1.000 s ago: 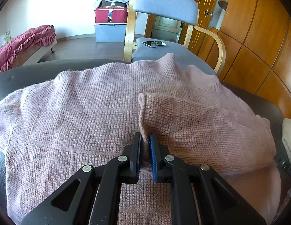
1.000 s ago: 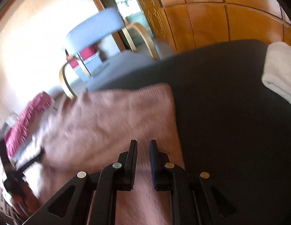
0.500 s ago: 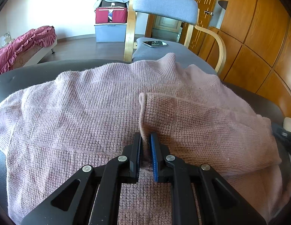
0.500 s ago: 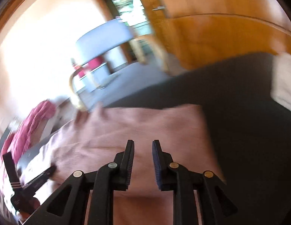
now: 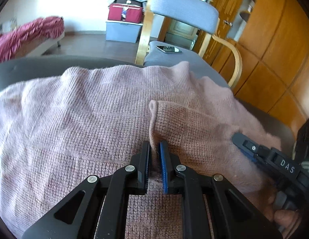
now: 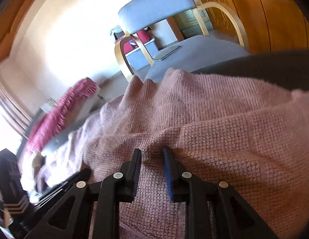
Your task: Fold clothes
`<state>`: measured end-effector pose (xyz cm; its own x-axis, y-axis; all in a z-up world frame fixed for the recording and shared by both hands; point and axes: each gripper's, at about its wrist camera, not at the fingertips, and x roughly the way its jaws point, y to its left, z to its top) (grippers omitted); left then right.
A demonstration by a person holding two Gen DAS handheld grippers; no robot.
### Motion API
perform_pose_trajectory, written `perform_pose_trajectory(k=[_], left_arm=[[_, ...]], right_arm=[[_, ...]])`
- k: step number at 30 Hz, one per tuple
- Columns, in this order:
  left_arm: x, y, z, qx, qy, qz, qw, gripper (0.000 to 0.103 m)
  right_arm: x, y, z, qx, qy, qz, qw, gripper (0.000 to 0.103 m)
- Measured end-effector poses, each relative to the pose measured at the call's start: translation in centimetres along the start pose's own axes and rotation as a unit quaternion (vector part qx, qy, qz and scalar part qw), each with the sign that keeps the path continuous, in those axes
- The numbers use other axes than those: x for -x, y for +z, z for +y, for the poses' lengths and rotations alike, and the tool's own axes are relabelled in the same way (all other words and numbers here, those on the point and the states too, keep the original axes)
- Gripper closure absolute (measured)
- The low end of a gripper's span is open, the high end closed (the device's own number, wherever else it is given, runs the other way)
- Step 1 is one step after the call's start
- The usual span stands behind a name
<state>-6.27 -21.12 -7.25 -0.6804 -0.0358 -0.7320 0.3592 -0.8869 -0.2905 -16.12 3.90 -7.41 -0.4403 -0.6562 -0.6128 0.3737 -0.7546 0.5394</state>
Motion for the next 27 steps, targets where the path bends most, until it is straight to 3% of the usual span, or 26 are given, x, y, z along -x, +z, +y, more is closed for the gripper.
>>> perform_pose_trajectory(k=[3,6,8,10,11,13,17,19,22,25,27], left_arm=[[0.7,-0.2,0.8,0.024,0.001,-0.003,0.9997,0.090],[1.8,-0.2,1.4,0.021,0.012,-0.001,0.9997,0.090],[2.8,-0.2,2.0,0.021,0.025,-0.003,0.9995,0.090],[4.0,0.0,3.6,0.023,0.043,-0.009,0.9988,0.090],[4.6,0.2,4.9,0.028,0.056,-0.013,0.9980,0.090],[6.1,0.8,8.4,0.051,0.090,-0.029,0.9942,0.090],[9.6,1.5,16.4,0.100,0.176,-0.070,0.9768,0.090],[11.3,1.6,20.1,0.108,0.234,-0.093,0.9618,0.089],[13.4,1.4,25.8,0.128,0.303,-0.108,0.9381,0.079],[14.3,0.7,29.8,0.151,0.325,-0.102,0.9280,0.074],[14.3,0.3,31.3,0.155,0.329,-0.094,0.9268,0.074]], right_arm=[[1.8,-0.5,0.9,-0.002,0.044,-0.024,0.999,0.079],[2.1,-0.5,4.0,0.080,0.096,-0.049,0.991,0.079],[0.4,-0.9,6.3,0.135,0.089,-0.016,0.987,0.079],[-3.2,-1.6,7.0,0.147,0.075,0.079,0.983,0.078],[-4.0,-1.6,6.8,0.140,0.078,0.096,0.982,0.078],[-3.6,-1.1,5.9,0.113,0.097,0.081,0.985,0.078],[-4.3,-0.8,4.8,0.082,0.116,0.086,0.986,0.078],[-4.4,-1.0,5.2,0.093,0.108,0.086,0.986,0.078],[-4.0,-1.4,5.2,0.088,0.109,0.087,0.986,0.078],[-3.3,-1.5,5.2,0.086,0.111,0.087,0.986,0.078],[-2.9,-1.4,5.4,0.087,0.112,0.087,0.986,0.078]])
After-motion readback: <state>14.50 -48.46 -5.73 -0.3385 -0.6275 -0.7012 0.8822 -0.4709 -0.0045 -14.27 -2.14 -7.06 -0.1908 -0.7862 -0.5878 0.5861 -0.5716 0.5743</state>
